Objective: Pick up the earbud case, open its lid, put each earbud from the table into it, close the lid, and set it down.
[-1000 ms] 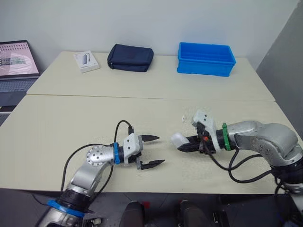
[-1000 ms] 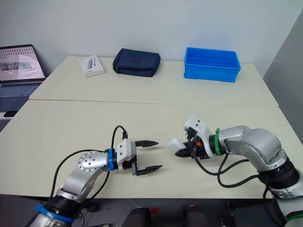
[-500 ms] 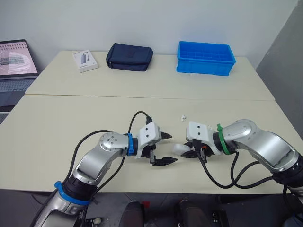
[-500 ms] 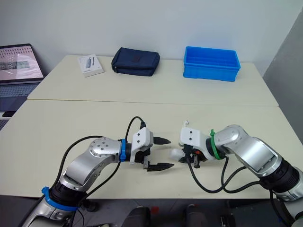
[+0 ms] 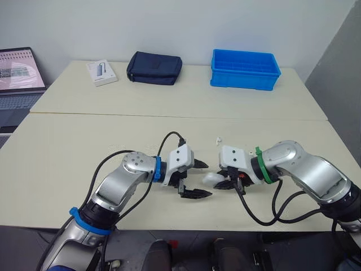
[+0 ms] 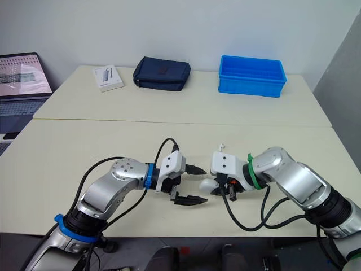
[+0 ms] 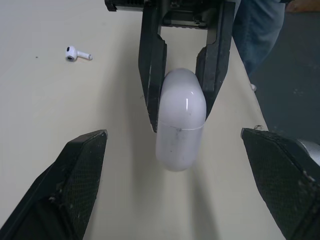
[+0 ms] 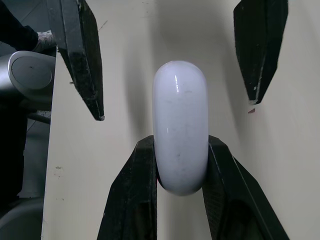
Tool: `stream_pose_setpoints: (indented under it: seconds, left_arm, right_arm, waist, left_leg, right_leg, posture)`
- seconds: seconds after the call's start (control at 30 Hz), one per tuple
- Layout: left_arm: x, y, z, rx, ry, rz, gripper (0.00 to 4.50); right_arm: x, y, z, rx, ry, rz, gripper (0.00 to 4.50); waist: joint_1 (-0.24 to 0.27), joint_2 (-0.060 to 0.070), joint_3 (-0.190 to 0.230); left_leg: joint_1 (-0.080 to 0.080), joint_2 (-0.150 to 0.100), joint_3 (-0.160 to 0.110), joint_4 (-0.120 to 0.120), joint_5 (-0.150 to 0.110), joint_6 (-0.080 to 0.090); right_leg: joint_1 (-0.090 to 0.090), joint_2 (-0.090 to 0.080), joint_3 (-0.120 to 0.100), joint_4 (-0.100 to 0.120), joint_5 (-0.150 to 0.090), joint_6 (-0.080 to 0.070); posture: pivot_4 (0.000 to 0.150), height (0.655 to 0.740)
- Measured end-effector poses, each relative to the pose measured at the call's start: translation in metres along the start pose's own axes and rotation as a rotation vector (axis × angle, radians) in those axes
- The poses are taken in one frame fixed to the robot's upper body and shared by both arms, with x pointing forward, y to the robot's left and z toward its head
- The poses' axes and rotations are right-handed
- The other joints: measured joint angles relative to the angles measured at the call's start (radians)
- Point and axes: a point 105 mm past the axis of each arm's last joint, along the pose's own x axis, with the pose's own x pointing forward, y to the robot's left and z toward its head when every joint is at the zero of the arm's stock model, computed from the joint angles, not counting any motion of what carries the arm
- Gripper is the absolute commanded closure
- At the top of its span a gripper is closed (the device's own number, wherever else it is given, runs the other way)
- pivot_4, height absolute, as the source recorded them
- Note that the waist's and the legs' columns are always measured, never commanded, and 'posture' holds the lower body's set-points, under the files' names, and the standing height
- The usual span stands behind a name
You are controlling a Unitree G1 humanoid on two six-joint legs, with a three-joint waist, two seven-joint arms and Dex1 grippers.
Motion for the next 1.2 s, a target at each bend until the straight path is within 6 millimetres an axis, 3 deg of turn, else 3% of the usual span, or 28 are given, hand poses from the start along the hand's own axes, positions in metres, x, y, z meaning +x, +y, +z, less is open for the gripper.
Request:
stream_pose_setpoints:
  seconds: [0.17, 0.2, 0.33, 0.57, 0.6, 0.83, 1.17, 1.2]
  left_arm:
    - [0.0, 0.002, 0.001, -0.001, 0.0, 0.001, 0.0]
    - [0.001, 0.002, 0.002, 0.0, -0.003, 0.001, 0.19]
    - [0.002, 0.004, 0.004, 0.004, -0.008, -0.001, 1.23]
    - [0.002, 0.0, 0.002, -0.014, 0.0, -0.035, 3.59]
    - [0.002, -0.001, 0.002, -0.009, 0.002, -0.043, 3.74]
    - [0.002, -0.002, 0.002, -0.007, 0.006, -0.041, 3.74]
    - [-0.001, -0.005, -0.007, -0.127, -0.029, -0.027, 3.74]
    - [-0.004, -0.005, -0.007, -0.149, -0.055, -0.024, 3.74]
  right_arm:
    - [0.002, 0.001, 0.001, 0.003, -0.003, 0.005, 3.71]
    - [0.002, 0.001, 0.001, 0.003, -0.003, 0.006, 3.71]
    - [0.002, 0.001, 0.001, 0.003, -0.003, 0.01, 3.71]
    - [0.002, 0.002, 0.003, 0.007, -0.011, 0.021, 3.71]
    - [0.002, 0.003, 0.003, 0.01, -0.01, 0.024, 3.71]
    - [0.002, 0.003, 0.003, 0.021, -0.011, 0.03, 3.71]
    - [-0.013, -0.001, -0.001, -0.007, -0.008, -0.005, 0.08]
    - [-0.017, -0.002, -0.004, 0.0, 0.0, -0.016, 0.0]
  waist:
    - [0.0, 0.0, 0.0]
    - [0.0, 0.0, 0.0]
    - [0.0, 0.0, 0.0]
    - [0.0, 0.0, 0.0]
    - [0.0, 0.0, 0.0]
    - [0.0, 0.0, 0.0]
    - [0.0, 0.0, 0.0]
    - [0.0, 0.0, 0.0]
  left_leg:
    - [0.0, 0.0, 0.0, 0.0, 0.0, 0.0]
    - [0.0, 0.0, 0.0, 0.0, 0.0, 0.0]
    - [0.0, 0.0, 0.0, 0.0, 0.0, 0.0]
    - [0.0, 0.0, -0.001, 0.001, 0.0, 0.0]
    - [0.0, 0.0, -0.001, 0.001, 0.0, 0.0]
    - [0.0, 0.0, -0.001, 0.001, 0.0, 0.0]
    - [0.0, 0.0, -0.001, 0.001, 0.0, 0.0]
    - [0.0, 0.0, -0.001, 0.001, 0.0, 0.0]
  right_leg:
    - [0.0, 0.0, 0.0, 0.0, 0.0, 0.0]
    - [0.0, 0.0, 0.0, 0.0, 0.0, 0.0]
    - [0.0, 0.0, 0.0, 0.001, 0.0, 0.0]
    - [0.0, 0.001, 0.0, 0.001, 0.0, 0.0]
    - [0.0, 0.001, 0.0, 0.001, 0.0, 0.0]
    - [0.0, 0.001, 0.0, 0.002, 0.0, 0.0]
    - [0.0, 0.001, 0.0, 0.002, 0.0, 0.0]
    - [0.0, 0.001, 0.0, 0.002, 0.0, 0.0]
  posture:
    - [0.15, 0.74]
    - [0.15, 0.74]
    - [0.15, 0.74]
    - [0.15, 0.74]
    - [0.15, 0.74]
    - [0.15, 0.74]
    - [0.15, 0.74]
    - [0.15, 0.74]
